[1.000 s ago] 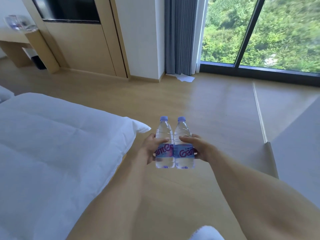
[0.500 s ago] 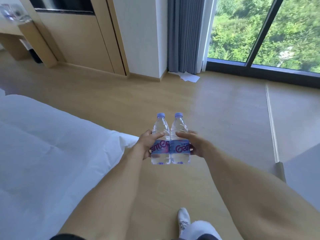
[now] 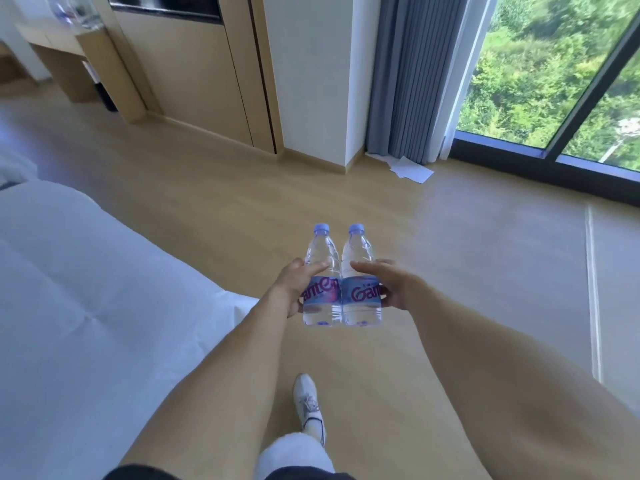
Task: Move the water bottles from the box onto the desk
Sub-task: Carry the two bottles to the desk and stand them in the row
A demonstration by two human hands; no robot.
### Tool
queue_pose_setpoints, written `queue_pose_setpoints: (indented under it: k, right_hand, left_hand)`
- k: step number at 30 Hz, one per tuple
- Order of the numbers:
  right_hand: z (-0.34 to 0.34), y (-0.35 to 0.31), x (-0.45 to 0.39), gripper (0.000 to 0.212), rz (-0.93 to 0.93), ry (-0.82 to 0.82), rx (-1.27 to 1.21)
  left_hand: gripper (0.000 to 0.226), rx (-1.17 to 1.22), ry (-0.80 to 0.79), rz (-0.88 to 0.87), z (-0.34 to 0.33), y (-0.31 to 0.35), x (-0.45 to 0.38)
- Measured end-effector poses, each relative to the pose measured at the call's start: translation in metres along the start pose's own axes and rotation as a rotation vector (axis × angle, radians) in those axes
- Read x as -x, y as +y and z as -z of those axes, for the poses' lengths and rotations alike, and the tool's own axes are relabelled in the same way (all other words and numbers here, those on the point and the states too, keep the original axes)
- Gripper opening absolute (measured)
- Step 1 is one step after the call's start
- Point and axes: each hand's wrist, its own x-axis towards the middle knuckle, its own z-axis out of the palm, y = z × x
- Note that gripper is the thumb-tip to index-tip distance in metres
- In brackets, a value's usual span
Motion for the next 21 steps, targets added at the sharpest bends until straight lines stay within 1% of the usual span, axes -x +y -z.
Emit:
queue_pose_setpoints:
  k: [6, 9, 16, 21]
  right_hand:
    - [-0.030, -0.073, -0.093, 0.037, 0.021, -0.058, 0.075]
    - [-0.053, -0.122, -0.147, 0.041, 0.025, -0.068, 0.098]
    - [-0.110, -0.231, -0.253, 0.041, 0.043, -0.129, 0.120]
    - [-0.140, -0.286, -0.313, 0.043, 0.060, -0.191, 0.135]
  left_hand:
    - [0.051, 0.044, 0.047, -0.006, 0.048, 0.049, -0.086]
    - [0.051, 0.070, 0.081, -0.001, 0.084, 0.086, -0.134]
    - [0.048, 0.084, 0.131, -0.008, 0.168, 0.174, -0.227]
    - [0.040, 0.129, 0.177, -0.029, 0.214, 0.216, -0.283]
